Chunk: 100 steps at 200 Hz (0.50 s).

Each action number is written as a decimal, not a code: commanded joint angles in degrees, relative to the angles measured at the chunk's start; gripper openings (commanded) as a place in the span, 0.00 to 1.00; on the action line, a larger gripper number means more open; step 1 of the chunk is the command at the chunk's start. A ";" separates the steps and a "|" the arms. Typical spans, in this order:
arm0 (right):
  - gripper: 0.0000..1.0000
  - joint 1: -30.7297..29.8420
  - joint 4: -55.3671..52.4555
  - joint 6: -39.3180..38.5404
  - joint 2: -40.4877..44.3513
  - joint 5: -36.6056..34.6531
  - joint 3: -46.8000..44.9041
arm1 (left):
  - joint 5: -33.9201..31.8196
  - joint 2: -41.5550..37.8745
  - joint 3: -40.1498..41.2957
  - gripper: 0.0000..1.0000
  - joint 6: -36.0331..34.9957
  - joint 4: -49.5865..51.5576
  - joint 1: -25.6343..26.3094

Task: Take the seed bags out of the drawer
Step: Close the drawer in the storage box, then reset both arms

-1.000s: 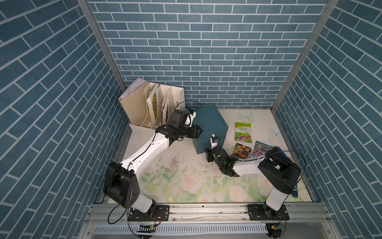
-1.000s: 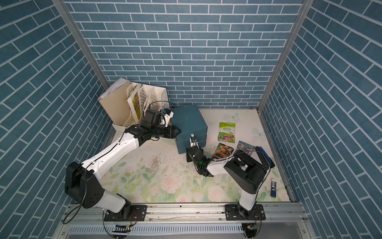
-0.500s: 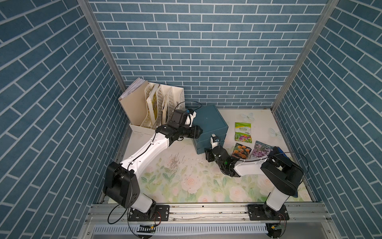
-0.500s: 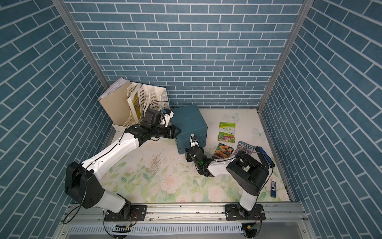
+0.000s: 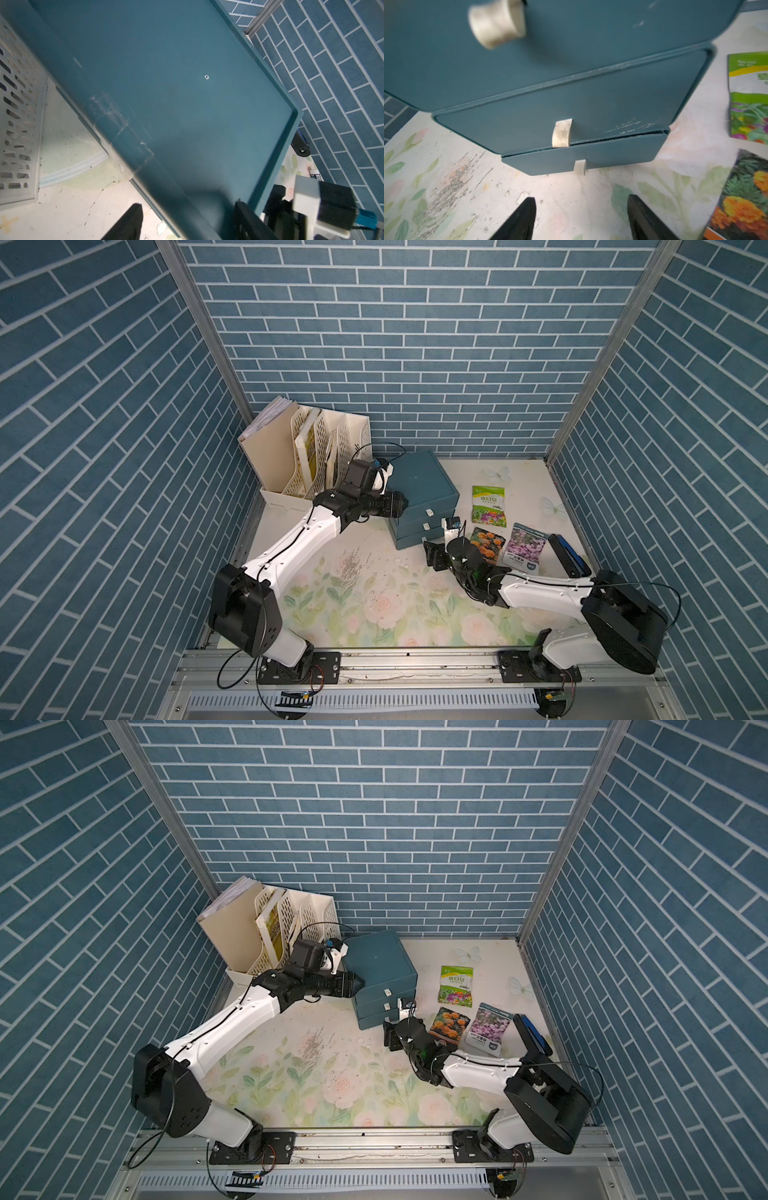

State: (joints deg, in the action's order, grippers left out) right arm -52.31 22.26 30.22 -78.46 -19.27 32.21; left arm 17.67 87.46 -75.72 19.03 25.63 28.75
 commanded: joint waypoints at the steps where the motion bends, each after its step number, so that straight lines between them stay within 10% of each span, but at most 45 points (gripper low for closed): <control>1: 0.77 0.27 -6.36 0.98 4.80 -0.32 -1.09 | -1.28 1.69 -0.22 0.84 0.18 5.06 0.53; 18: 0.81 0.37 -9.09 0.98 8.55 -0.99 -2.05 | -2.16 0.94 -1.06 1.00 1.13 3.08 0.56; 100: 0.97 4.64 -24.91 2.25 23.93 -3.12 -2.18 | -12.18 -7.95 -4.17 1.00 1.79 -3.40 0.60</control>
State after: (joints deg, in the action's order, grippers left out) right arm -49.54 4.86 31.29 -57.74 -21.04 29.39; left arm 10.17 83.37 -77.52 21.63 24.14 29.17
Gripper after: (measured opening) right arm 0.939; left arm 0.999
